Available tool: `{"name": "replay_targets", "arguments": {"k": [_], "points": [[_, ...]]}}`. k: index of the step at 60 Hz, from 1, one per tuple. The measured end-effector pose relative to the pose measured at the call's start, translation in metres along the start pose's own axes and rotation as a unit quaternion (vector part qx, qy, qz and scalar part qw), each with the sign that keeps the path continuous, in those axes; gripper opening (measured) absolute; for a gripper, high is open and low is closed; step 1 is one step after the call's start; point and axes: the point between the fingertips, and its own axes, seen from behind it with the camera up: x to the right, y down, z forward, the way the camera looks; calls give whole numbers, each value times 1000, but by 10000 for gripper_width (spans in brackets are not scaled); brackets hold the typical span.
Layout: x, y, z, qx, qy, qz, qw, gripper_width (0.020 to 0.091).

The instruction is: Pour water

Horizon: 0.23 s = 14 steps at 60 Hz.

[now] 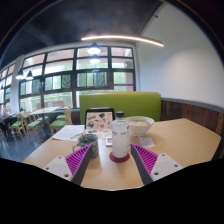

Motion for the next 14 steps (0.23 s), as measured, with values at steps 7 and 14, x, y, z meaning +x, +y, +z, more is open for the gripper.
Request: {"name": "replay_targets", "arguments": {"k": [7,14], "points": [[-19,1,-47,3,-10,-2,1000,839],[-34,3,-82,6,-6,-5,1000,837]]}}
